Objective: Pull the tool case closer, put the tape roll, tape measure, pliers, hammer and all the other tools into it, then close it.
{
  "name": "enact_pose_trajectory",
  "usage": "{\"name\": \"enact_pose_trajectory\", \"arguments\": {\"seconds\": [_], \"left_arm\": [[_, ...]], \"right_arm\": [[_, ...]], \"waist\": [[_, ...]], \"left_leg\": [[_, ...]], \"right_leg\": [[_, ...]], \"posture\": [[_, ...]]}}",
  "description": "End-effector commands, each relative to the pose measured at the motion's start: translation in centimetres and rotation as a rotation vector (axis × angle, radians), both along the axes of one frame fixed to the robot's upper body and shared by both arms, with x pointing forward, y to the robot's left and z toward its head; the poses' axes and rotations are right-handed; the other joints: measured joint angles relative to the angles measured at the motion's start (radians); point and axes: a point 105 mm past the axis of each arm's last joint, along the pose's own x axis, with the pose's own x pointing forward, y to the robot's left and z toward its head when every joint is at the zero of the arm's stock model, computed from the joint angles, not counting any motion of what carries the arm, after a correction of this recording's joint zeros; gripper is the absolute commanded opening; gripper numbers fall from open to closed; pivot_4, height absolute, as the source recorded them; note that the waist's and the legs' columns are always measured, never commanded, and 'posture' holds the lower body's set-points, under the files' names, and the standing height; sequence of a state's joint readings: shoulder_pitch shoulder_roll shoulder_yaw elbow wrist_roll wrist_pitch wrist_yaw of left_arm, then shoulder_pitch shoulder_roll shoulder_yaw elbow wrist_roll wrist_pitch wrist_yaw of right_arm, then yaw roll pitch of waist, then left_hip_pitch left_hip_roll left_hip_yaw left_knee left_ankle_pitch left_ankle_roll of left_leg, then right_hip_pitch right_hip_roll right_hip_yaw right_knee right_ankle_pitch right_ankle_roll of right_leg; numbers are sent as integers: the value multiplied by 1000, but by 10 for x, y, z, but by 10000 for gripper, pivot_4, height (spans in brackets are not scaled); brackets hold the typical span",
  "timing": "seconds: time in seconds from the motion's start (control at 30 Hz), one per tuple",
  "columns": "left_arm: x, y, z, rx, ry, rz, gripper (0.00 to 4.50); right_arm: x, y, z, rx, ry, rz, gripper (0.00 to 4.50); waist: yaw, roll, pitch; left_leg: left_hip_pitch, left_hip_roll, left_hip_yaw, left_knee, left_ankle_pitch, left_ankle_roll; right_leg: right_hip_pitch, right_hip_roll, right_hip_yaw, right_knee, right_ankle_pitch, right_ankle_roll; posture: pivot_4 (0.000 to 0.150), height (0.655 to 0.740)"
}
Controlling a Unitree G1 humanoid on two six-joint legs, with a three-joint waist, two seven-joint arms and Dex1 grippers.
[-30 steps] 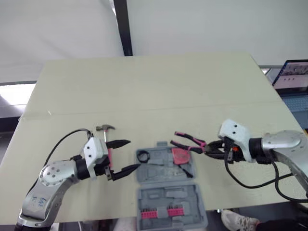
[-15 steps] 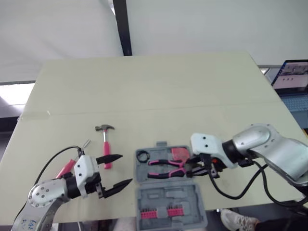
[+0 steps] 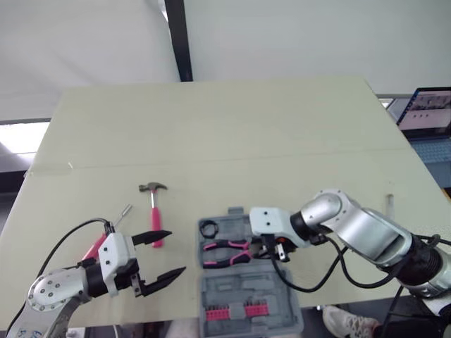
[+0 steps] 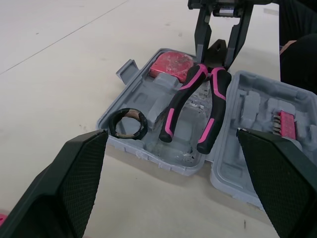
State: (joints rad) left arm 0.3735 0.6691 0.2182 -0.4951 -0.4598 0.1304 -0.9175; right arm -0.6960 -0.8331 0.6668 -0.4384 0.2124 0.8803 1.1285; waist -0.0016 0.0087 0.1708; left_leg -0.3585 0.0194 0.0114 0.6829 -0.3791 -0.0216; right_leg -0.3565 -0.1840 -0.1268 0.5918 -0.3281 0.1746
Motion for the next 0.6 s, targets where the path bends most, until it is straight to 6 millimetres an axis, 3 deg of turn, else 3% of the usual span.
{"name": "enact_pose_trajectory", "arguments": {"seconds": [0.03,0.6], "left_arm": [[-2,-4,7,12,-33,-9,45000],[-2,-13,12,11,-39,-8,45000]], "right_arm": [[1,8,2,18,-25,35,9616],[6,17,-13,3,-15,41,9616]], "waist": [[-1,0,0],[-2,0,0]], "left_leg": [[0,0,0,0,0,0],[0,0,0,0,0,0]], "right_leg": [[0,0,0,0,0,0],[0,0,0,0,0,0]], "posture": [[1500,7400],[1500,7400]]}}
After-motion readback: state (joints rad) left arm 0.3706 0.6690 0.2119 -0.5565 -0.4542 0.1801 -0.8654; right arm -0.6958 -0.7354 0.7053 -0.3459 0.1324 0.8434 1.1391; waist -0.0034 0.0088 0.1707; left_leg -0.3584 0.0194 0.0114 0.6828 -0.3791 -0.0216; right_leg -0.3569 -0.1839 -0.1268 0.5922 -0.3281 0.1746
